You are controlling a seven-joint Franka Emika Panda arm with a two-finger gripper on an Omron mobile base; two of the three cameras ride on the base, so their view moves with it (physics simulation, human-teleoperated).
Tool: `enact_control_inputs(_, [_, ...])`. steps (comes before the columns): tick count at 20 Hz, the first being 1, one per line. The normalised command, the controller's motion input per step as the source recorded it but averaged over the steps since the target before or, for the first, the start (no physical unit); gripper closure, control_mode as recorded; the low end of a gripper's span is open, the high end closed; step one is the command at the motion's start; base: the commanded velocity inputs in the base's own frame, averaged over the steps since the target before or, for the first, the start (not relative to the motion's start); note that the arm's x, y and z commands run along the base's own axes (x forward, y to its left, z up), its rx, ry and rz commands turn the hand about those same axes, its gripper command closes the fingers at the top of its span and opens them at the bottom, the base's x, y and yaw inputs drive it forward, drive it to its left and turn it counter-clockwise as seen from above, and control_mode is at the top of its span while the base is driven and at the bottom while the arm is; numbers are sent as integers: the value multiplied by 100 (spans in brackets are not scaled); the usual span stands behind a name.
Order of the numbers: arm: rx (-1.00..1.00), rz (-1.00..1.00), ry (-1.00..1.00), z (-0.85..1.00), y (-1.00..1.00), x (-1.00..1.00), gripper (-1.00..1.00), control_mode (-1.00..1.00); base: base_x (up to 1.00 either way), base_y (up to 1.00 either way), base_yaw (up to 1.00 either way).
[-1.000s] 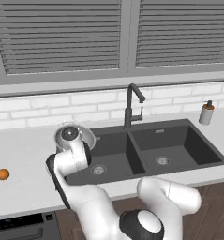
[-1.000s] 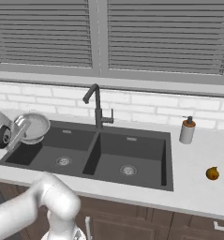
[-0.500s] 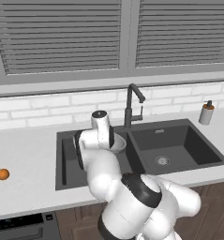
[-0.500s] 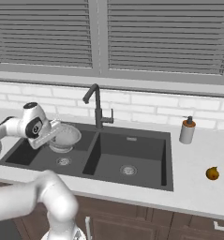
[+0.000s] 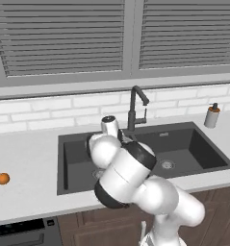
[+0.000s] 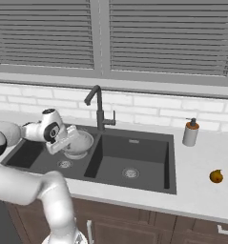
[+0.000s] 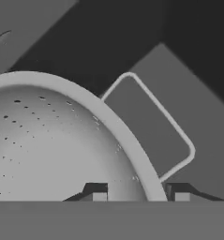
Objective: Put the colander in the sink, put the pear, tangerine in the colander, and turn on the sink faucet and pour water over the colander.
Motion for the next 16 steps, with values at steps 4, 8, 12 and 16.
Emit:
enact_control_inputs(4, [-24,-33,20,-28,82,43,100,-100,0,0,0])
enact_control_inputs(8, [-23,-30,20,-14,89,20,100,-100,0,0,0])
enact_control_inputs(12, [-17,-24,14,0,88,0,100,-100,0,0,0])
enact_control_inputs(16, [-10,-27,9,-12,53,-6,100,-100,0,0,0])
